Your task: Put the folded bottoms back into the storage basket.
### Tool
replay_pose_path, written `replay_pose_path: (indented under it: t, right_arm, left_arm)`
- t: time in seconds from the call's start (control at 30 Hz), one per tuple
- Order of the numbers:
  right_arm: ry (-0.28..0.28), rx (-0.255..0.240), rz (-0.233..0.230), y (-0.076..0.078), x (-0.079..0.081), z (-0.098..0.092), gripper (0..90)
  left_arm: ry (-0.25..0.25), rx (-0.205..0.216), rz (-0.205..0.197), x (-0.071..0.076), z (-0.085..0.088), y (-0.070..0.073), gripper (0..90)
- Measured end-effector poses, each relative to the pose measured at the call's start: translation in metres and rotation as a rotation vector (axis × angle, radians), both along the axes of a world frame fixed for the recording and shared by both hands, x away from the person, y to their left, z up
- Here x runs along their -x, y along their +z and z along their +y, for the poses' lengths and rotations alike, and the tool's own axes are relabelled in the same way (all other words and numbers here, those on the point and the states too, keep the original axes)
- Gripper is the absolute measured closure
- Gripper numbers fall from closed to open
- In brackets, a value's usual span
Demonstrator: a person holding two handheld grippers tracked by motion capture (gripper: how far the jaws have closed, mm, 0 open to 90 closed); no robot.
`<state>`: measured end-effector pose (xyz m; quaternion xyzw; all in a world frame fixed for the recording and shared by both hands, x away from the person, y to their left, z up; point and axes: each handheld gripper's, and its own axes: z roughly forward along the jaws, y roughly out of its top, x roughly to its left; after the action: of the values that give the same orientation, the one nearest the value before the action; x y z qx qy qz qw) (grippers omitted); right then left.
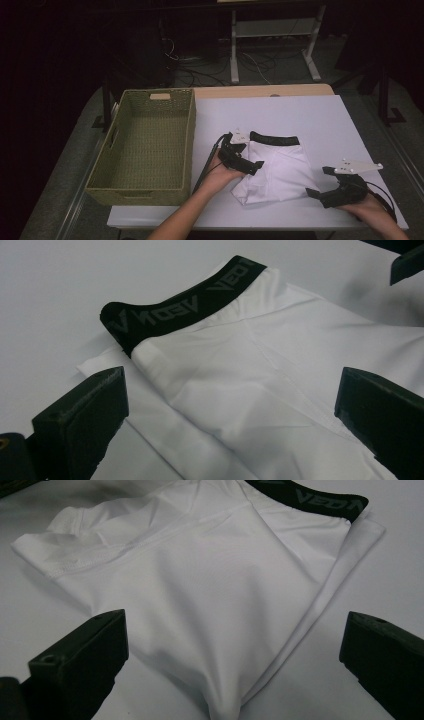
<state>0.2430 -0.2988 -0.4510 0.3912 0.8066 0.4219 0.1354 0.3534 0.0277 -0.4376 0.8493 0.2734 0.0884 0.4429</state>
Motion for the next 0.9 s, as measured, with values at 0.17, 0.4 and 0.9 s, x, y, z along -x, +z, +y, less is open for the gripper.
replay_pose_path:
  t: [0.17,0.4,0.9]
  right_arm:
    - [0.001,0.000,-0.001,0.000,0.000,0.000,0.0]
    - [0.001,-0.001,-0.002,0.000,0.000,0.000,0.0]
    - [0.003,0.003,0.000,-0.001,0.000,0.000,0.0]
  left_arm:
    - [0.015,-0.001,-0.001,-0.009,-0.001,0.002,0.9]
    - [0.039,-0.006,0.005,-0.022,-0.003,0.003,1.4]
    - [0.132,-0.026,0.040,-0.053,-0.003,-0.004,15.3]
